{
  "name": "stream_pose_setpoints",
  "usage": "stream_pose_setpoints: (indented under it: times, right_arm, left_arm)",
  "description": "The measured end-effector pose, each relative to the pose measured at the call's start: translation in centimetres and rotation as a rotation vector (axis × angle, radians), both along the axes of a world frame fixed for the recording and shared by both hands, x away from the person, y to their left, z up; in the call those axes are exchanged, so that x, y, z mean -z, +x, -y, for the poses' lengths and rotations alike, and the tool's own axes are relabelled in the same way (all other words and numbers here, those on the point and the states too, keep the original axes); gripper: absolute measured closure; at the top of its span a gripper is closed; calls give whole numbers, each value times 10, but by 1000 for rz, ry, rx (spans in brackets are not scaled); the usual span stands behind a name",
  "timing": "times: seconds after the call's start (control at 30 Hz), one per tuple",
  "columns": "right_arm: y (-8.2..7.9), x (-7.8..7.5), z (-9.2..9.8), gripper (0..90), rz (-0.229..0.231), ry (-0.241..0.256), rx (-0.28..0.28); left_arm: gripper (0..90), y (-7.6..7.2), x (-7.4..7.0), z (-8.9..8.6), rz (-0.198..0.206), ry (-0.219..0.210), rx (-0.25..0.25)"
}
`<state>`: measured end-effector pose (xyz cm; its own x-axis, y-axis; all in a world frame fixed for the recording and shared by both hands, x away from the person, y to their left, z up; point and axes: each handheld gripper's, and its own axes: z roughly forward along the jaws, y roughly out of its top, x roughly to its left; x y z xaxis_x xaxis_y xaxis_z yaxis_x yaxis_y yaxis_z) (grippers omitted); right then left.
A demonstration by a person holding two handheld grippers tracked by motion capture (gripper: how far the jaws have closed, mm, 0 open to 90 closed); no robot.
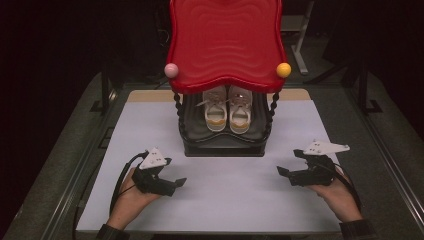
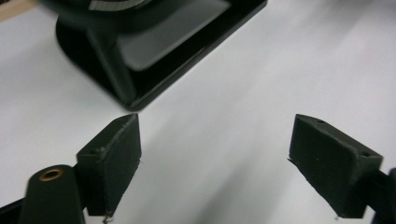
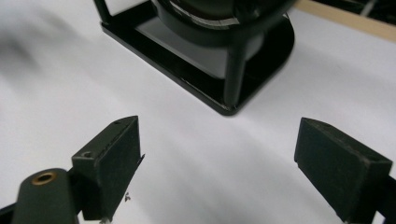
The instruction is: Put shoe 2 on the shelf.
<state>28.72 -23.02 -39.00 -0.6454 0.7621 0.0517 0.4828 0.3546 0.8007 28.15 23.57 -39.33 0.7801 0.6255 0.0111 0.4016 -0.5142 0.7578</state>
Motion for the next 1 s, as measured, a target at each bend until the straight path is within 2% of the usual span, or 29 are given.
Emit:
stream_pose_setpoints:
  times: [0.13, 0.17, 0.4, 0.5, 0.57, 0.7, 0.83, 0.93, 1.0]
  right_arm:
    - [-4, 8, 3, 135, -2, -11, 26]
    - [-5, 13, 6, 134, -3, -22, 39]
    - [-10, 30, 16, 126, -29, -59, 75]
    - [-12, 38, 19, 106, -42, -88, 81]
    - [-14, 43, 21, 94, -52, -107, 82]
    - [-17, 50, 24, 78, -72, -135, 82]
    - [-19, 56, 25, 65, -74, -170, 77]
    - [-20, 62, 25, 57, -84, -203, 68]
    - [-19, 64, 28, 58, -97, -172, 74]
  left_arm:
    - [149, -4, 7, -9, -8, 36, -12]
    - [141, -6, 12, -15, -19, 52, -18]
    - [133, -8, 32, -37, -121, 77, -24]
    - [133, -9, 39, -46, -141, 87, -30]
    - [132, -11, 41, -52, -130, 86, -35]
    - [132, -14, 46, -63, -84, 92, -36]
    - [132, -13, 52, -68, -77, 101, -52]
    - [130, -13, 54, -69, -72, 83, -53]
    - [130, -14, 55, -69, -61, 75, -50]
